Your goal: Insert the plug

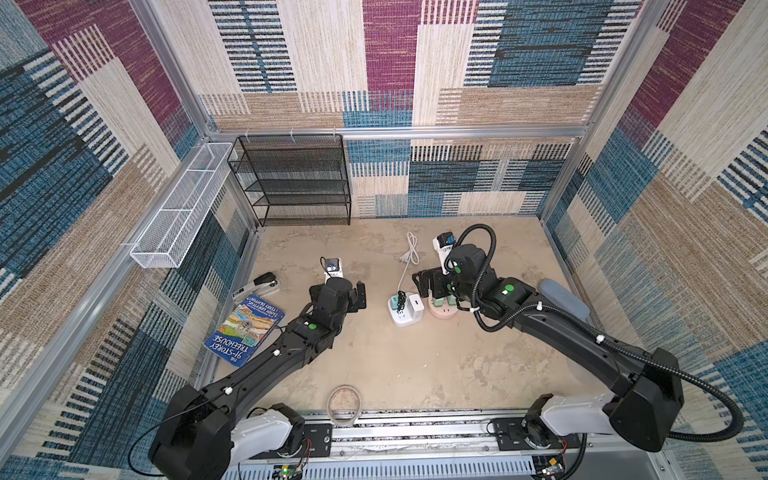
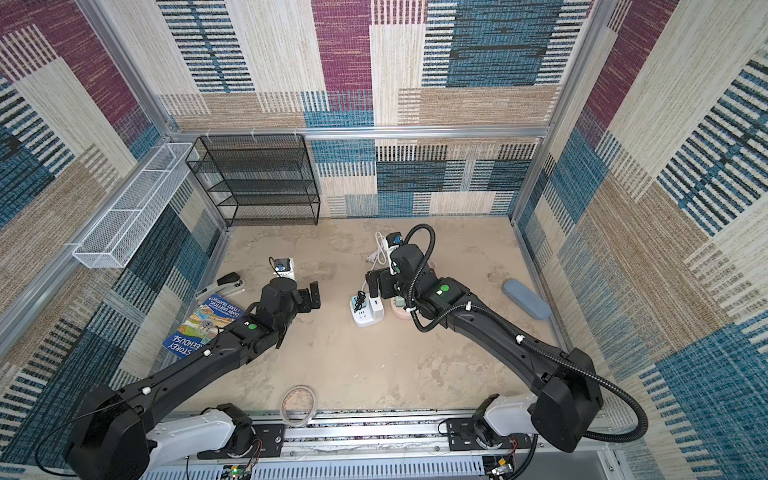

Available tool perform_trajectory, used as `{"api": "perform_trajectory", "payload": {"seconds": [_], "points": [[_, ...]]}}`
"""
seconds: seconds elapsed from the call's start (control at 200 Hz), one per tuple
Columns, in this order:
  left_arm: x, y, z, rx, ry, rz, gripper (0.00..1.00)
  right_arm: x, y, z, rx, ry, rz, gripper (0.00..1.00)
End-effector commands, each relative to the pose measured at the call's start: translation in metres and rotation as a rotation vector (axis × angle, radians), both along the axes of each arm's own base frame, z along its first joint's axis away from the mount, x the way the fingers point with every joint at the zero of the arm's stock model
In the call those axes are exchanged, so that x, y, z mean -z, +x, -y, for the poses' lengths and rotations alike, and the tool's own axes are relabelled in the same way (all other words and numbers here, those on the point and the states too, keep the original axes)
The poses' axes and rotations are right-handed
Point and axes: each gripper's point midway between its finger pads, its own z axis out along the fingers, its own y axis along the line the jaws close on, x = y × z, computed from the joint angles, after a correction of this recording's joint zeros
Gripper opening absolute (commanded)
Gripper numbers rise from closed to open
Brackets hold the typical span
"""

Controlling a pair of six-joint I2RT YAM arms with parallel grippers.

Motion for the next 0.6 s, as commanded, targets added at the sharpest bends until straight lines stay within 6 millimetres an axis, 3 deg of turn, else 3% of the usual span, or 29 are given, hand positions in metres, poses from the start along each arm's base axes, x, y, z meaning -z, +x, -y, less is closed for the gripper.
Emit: {"api": "perform_trajectory", "payload": {"seconds": [0.0,0.13,0.341,0.486,0.596], "points": [[-0.018,0.005,-0.012,-0.041,0.073,0.135,1.00,-0.016,0.018,0.023,0.136,-0.046,0.130,1.00],[-0.017,0.003,-0.007,0.001,0.053,0.188,0.99,-0.020,0.020,0.041,0.222,-0.032,0.191,1.00],[-0.013,0.009,-0.016,-0.012,0.218,0.210,0.99,-0.006,0.019,0.039,0.191,-0.029,0.230,1.00],[-0.017,0.005,-0.062,-0.165,0.365,0.247,1.00,0.009,0.011,0.033,0.133,-0.020,0.215,1.00],[0.000,-0.001,-0.105,-0.258,0.274,0.216,1.00,0.009,0.008,0.032,0.121,0.004,0.226,1.00]]}}
